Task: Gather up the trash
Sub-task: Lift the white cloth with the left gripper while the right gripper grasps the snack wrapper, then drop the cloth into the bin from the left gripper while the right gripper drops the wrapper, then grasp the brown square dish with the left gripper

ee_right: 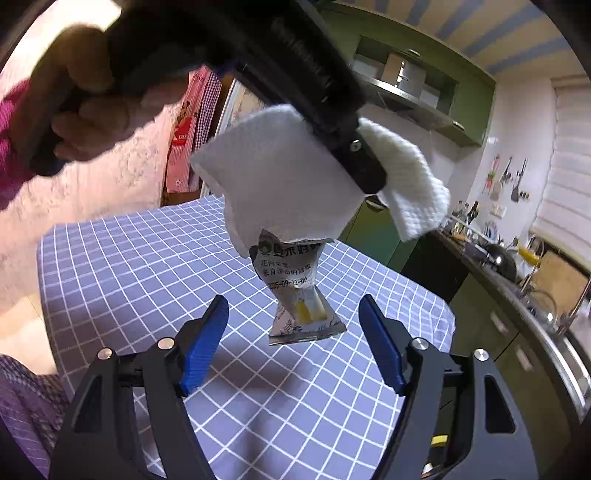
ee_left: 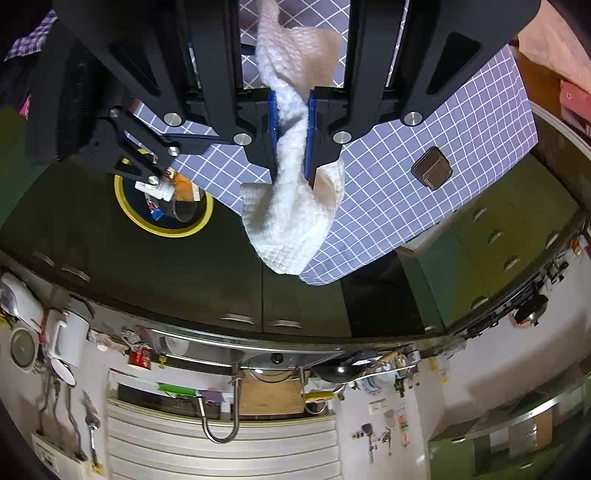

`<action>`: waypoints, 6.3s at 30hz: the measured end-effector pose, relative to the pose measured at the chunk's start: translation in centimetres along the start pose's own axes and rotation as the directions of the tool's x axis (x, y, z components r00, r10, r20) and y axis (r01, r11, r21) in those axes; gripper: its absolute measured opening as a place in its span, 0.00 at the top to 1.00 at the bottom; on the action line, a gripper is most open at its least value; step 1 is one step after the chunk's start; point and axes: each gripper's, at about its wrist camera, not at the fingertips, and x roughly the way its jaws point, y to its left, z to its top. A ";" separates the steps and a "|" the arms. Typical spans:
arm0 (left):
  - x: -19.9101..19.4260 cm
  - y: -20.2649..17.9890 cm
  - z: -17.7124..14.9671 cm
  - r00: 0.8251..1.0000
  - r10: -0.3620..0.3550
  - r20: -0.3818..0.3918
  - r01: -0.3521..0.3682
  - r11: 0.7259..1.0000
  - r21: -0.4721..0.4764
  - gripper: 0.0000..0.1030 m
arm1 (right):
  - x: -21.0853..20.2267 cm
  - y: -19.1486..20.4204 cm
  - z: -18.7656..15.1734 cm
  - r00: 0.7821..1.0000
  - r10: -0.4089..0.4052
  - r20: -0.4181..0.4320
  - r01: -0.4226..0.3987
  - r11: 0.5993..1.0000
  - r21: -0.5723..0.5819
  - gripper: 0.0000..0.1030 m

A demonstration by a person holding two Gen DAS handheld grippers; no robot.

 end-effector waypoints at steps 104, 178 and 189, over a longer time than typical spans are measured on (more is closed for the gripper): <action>-4.6 3.7 -15.1 0.933 0.344 0.104 -0.262 0.849 -0.459 0.05 | -11.9 -16.9 -17.3 0.856 -0.354 -0.377 0.505 0.726 0.466 0.77; 24.4 24.2 -4.9 0.883 0.317 -0.346 -0.467 0.655 -0.593 0.05 | -4.0 -13.0 -12.8 0.959 -0.114 -0.259 0.246 0.790 0.561 0.39; 27.2 25.7 -4.5 0.855 0.318 -0.410 -0.516 0.604 -0.608 0.20 | -4.3 -13.0 -12.8 0.964 -0.108 -0.242 0.232 0.785 0.574 0.39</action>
